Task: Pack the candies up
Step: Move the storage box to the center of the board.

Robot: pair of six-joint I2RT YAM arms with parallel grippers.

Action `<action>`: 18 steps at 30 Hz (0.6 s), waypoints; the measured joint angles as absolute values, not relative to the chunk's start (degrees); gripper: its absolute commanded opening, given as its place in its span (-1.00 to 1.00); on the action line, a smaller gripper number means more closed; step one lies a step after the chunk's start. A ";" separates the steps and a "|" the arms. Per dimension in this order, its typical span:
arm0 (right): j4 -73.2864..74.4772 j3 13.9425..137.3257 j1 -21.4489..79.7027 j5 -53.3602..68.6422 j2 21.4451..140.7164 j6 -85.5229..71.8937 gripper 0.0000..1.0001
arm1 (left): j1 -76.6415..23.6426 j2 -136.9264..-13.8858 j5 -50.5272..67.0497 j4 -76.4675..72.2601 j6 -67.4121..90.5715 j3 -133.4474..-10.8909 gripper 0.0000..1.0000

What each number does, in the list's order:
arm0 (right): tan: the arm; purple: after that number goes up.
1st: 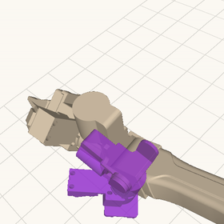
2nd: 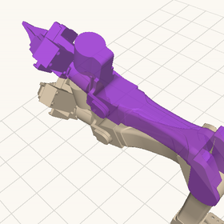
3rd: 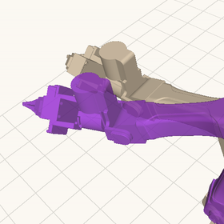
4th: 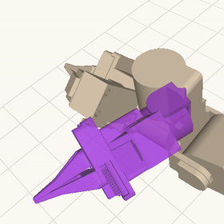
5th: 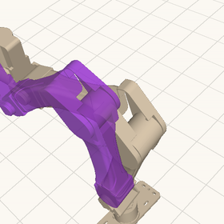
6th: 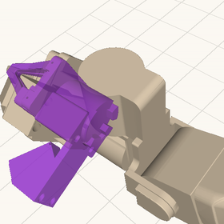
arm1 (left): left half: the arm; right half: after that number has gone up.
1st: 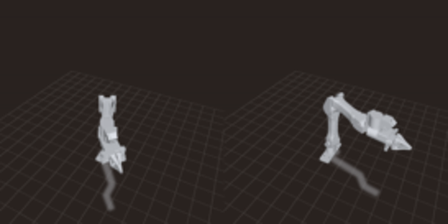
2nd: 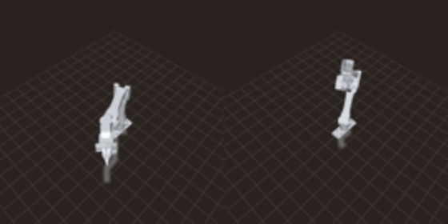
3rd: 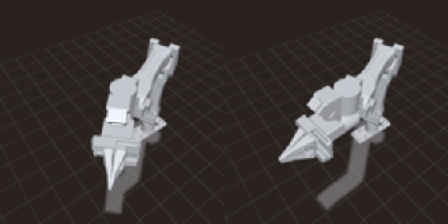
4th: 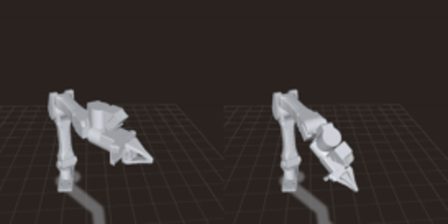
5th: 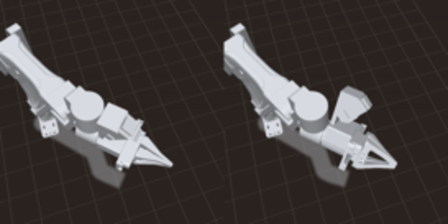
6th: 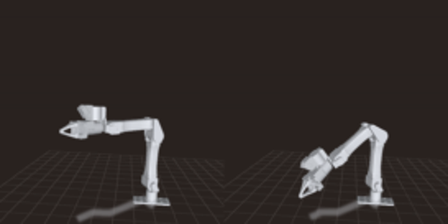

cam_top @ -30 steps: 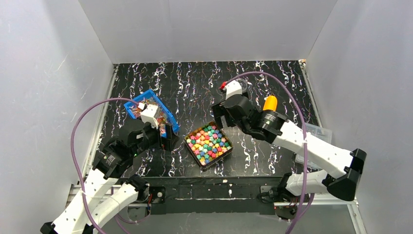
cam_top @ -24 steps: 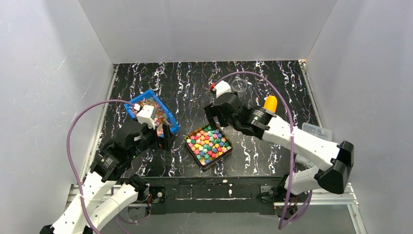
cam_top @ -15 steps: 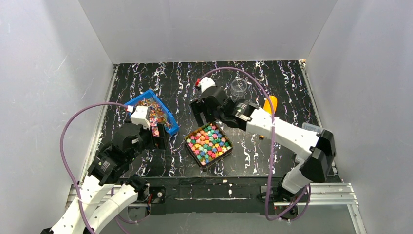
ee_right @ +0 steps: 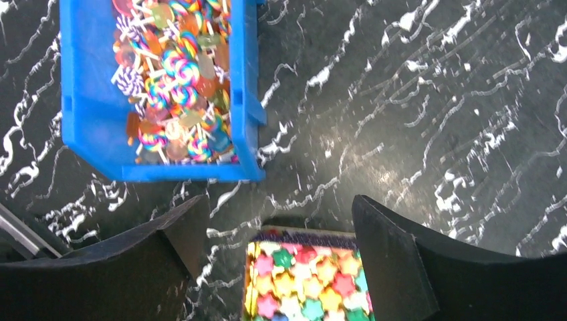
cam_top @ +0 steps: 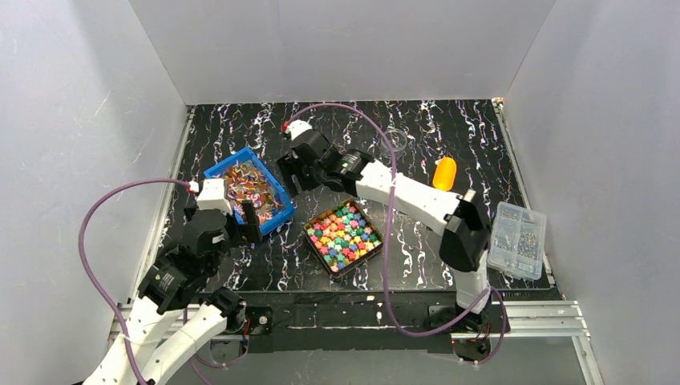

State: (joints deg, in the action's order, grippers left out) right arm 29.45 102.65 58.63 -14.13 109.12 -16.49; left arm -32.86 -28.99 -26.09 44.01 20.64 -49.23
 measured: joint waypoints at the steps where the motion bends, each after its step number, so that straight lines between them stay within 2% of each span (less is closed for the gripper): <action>1: 29.41 104.16 58.65 -13.96 110.43 -16.51 0.71 | -32.86 -28.42 -26.87 44.21 20.71 -49.23 0.99; 9: 29.67 117.54 58.98 -13.19 122.15 -16.49 0.63 | -32.86 -25.30 -30.39 45.06 21.39 -49.25 0.99; 18: 28.88 122.26 59.00 -12.03 129.36 -16.49 0.50 | -32.86 -25.30 -30.72 45.06 21.52 -49.25 0.99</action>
